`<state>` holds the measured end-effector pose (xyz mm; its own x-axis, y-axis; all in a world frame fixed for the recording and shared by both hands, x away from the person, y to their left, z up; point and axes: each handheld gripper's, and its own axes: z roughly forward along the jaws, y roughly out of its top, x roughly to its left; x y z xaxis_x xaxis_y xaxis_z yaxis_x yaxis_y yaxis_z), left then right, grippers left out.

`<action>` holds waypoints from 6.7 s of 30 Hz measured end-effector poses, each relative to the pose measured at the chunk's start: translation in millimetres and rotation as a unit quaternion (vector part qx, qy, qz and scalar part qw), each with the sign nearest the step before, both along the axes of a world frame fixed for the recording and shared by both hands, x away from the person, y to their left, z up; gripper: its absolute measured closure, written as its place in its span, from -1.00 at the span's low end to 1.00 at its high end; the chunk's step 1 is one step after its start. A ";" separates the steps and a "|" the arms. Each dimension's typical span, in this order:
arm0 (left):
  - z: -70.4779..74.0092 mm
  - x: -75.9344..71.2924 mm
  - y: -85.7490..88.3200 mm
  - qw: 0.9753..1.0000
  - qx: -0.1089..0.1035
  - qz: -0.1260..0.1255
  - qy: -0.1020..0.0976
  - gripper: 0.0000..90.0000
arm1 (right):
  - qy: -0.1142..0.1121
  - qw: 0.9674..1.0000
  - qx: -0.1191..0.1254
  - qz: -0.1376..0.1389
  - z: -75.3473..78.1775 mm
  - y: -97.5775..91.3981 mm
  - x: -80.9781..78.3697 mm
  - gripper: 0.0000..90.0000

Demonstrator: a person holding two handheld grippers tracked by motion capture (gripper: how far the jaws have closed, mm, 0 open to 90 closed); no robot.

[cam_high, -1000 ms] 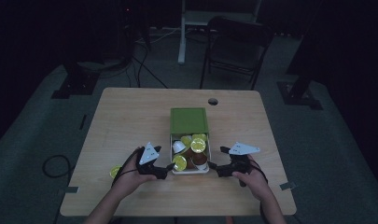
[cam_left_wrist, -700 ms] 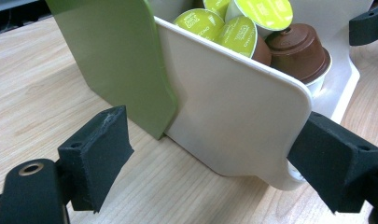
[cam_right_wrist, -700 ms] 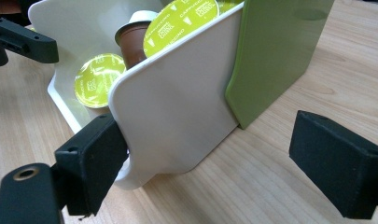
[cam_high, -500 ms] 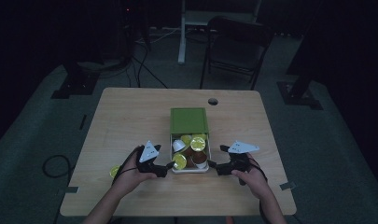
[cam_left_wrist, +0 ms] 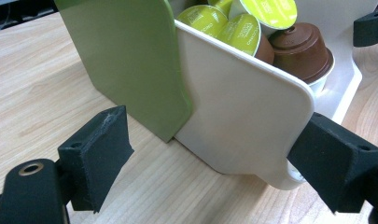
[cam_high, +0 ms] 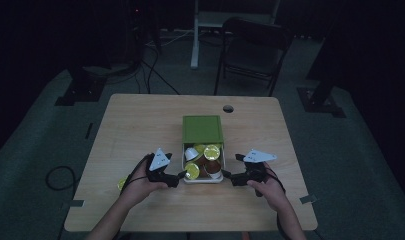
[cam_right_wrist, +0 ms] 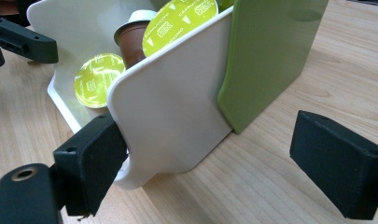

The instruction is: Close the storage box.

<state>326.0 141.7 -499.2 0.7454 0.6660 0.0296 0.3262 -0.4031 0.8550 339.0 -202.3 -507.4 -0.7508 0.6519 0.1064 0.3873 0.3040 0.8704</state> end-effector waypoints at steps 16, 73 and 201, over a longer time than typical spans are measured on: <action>1.7 10.0 0.9 1.000 -0.011 0.007 0.002 -0.67 | 0.004 1.000 0.005 -0.013 3.5 0.6 12.3 -0.76; 2.8 38.1 0.4 1.000 -0.006 0.028 -0.001 -0.76 | 0.021 0.998 0.012 -0.049 0.6 6.2 36.8 -0.76; -12.0 -1.7 14.1 0.994 -0.014 0.096 0.058 -0.67 | 0.005 0.981 -0.047 -0.191 -16.3 -57.9 3.5 -0.77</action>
<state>324.3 155.8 -511.2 0.6021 0.7954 -0.0697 0.4913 -0.3003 0.8176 342.5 -260.2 -523.7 -0.4498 0.8923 0.0389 0.4970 0.2139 0.8410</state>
